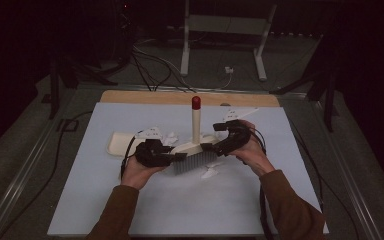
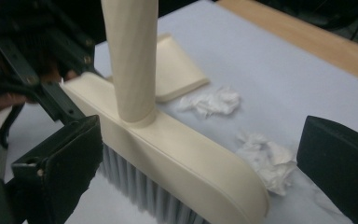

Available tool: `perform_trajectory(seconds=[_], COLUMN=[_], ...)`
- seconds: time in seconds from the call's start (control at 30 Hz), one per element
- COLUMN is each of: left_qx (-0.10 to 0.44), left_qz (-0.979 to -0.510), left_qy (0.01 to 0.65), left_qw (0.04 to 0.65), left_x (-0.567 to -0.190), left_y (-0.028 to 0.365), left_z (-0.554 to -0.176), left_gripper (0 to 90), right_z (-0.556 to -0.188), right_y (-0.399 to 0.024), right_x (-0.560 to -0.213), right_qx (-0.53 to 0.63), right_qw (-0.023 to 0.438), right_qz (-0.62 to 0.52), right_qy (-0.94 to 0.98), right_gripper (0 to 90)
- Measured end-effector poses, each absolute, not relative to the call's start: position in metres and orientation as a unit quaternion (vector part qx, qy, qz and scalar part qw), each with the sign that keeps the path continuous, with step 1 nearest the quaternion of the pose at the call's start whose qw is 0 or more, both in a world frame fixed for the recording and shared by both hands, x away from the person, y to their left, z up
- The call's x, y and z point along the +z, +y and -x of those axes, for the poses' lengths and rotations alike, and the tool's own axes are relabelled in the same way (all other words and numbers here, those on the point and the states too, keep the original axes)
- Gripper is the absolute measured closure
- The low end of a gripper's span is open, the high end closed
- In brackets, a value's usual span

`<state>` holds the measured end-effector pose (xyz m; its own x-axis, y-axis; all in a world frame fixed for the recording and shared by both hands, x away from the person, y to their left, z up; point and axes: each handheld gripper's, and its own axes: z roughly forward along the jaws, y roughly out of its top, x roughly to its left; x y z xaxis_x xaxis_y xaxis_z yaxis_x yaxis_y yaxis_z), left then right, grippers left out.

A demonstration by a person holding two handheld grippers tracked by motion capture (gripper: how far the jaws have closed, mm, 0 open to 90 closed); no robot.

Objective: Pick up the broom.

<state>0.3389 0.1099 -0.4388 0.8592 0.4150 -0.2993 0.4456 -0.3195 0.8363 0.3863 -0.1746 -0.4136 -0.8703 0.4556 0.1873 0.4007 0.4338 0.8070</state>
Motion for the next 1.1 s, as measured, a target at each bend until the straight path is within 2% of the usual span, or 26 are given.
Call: perform_trajectory(seconds=[0.1,0.17,0.4,0.43,0.47,0.5,0.6,0.73,0.8,0.87,0.97,1.1], left_qx=[-0.023,-0.031,-0.060,-0.060,-0.062,-0.068,-0.071,-0.077,-0.076,-0.074,-0.063,-0.031], left_qz=[-0.815,-0.817,-0.828,-0.829,-0.828,-0.825,-0.827,-0.824,-0.821,-0.814,-0.809,-0.799], left_qy=[0.254,0.248,0.226,0.223,0.221,0.220,0.212,0.207,0.205,0.211,0.224,0.245], left_qw=[0.521,0.521,0.510,0.509,0.511,0.516,0.516,0.522,0.528,0.536,0.540,0.548], left_x=[-0.438,-0.439,-0.441,-0.442,-0.442,-0.443,-0.445,-0.446,-0.445,-0.445,-0.445,-0.443], left_y=[0.110,0.111,0.108,0.107,0.107,0.107,0.106,0.105,0.105,0.107,0.107,0.107], left_z=[-0.338,-0.339,-0.340,-0.340,-0.340,-0.341,-0.342,-0.343,-0.342,-0.343,-0.343,-0.342], left_gripper=[69.9,69.9,69.9,69.9,69.9,69.9,69.8,69.7,69.0,66.2,55.4,48.1], right_z=[-0.386,-0.386,-0.386,-0.385,-0.385,-0.383,-0.380,-0.378,-0.379,-0.380,-0.379,-0.378], right_y=[-0.169,-0.166,-0.160,-0.160,-0.160,-0.159,-0.157,-0.155,-0.156,-0.159,-0.161,-0.159], right_x=[-0.417,-0.419,-0.426,-0.427,-0.427,-0.428,-0.427,-0.425,-0.426,-0.427,-0.427,-0.427], right_qx=[0.451,0.444,0.421,0.419,0.417,0.414,0.404,0.390,0.389,0.396,0.406,0.411], right_qw=[0.023,0.001,-0.051,-0.058,-0.071,-0.079,-0.080,-0.071,-0.083,-0.106,-0.122,-0.116], right_qz=[-0.237,-0.208,-0.154,-0.146,-0.137,-0.126,-0.106,-0.089,-0.083,-0.080,-0.073,-0.086], right_qy=[0.860,0.872,0.893,0.894,0.896,0.898,0.905,0.914,0.914,0.909,0.903,0.900], right_gripper=[0.4,12.7,24.4,27.6,37.0,39.9,45.5,47.9,51.4,57.0,66.5,67.0])
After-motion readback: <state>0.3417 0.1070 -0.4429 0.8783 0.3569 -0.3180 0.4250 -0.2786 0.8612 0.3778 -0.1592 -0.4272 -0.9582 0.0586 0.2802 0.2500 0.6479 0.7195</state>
